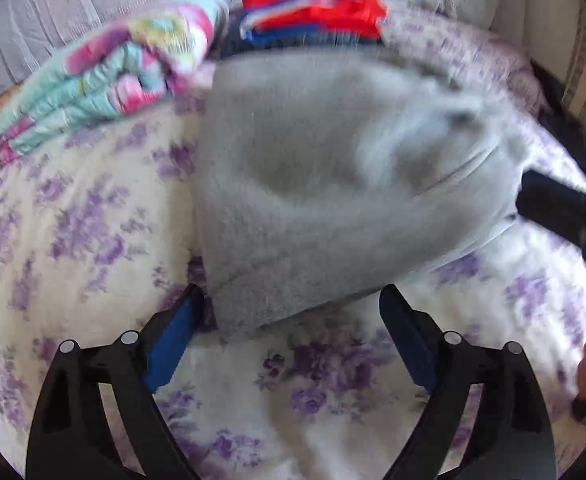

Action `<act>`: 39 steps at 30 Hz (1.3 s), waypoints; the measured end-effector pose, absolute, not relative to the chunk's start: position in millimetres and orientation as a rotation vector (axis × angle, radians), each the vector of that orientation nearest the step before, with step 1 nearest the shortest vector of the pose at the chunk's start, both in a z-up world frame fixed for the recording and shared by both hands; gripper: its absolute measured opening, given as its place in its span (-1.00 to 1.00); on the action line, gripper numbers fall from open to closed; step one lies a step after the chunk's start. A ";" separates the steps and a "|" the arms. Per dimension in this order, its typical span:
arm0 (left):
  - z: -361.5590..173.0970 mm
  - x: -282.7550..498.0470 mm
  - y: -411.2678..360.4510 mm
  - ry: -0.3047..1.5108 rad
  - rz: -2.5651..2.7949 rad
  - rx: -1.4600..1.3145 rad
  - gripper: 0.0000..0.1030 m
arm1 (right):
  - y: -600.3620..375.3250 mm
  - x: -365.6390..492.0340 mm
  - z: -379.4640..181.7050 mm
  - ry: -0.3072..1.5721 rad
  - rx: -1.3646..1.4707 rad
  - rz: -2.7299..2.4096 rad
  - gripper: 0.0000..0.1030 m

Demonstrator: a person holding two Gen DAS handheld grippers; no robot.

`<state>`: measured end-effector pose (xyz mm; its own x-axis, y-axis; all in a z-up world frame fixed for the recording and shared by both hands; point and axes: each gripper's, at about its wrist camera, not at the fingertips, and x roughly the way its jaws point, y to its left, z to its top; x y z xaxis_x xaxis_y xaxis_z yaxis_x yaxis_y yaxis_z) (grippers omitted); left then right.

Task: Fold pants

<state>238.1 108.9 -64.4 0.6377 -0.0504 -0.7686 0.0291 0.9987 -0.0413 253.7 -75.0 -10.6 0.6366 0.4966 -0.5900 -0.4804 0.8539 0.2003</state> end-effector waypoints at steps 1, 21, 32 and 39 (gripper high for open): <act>-53.0 227.1 110.0 0.827 -0.046 -0.042 0.74 | -75.3 241.6 -8.7 0.656 0.041 0.557 0.63; -49.1 106.9 118.5 0.682 0.088 -0.017 0.91 | -49.3 138.8 -39.6 0.658 -0.123 0.337 0.93; -49.9 99.1 118.2 0.648 0.083 -0.021 0.91 | -59.5 134.2 -37.4 0.623 -0.084 0.306 0.93; -49.8 98.2 117.5 0.645 0.075 -0.020 0.91 | -61.0 136.7 -39.3 0.635 -0.072 0.308 0.93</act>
<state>98.2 117.5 -49.8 0.7962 0.0639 -0.6016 -0.0763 0.9971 0.0049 136.7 -61.0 -39.3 0.7610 0.2605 -0.5941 -0.3046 0.9521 0.0273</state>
